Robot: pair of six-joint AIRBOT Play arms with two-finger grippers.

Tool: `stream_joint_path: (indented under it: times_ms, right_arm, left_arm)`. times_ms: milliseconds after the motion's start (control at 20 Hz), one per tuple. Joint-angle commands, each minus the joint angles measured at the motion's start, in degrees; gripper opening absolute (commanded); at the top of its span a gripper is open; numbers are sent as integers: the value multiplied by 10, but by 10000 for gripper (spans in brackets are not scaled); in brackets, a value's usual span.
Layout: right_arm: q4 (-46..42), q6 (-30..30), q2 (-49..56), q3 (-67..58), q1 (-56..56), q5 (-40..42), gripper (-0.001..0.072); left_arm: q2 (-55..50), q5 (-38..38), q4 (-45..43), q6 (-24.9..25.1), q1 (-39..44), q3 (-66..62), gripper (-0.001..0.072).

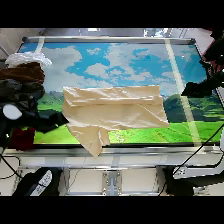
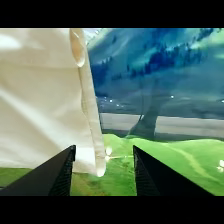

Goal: Fold the shirts.

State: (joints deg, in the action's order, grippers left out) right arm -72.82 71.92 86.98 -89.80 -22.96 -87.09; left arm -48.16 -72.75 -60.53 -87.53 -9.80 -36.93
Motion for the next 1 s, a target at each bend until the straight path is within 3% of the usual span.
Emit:
stream_joint_path:
  times_ms: [0,200,650,750,950]
  right_arm:
    - [77,-11,-9,0,-12,10,415]
    - [115,-24,-9,0,-12,12,416]
    - [137,-26,-20,-1,-12,8,414]
    - [137,-29,-27,-1,-12,9,414]
    - [137,-37,-45,-1,-12,12,413]
  left_arm:
    - [46,6,174,58,-47,169,705]
    - [16,19,156,59,-38,203,706]
    - [-84,155,181,57,86,202,699]
    - [-92,170,210,63,86,202,606]
    - [-92,195,237,75,87,202,558]
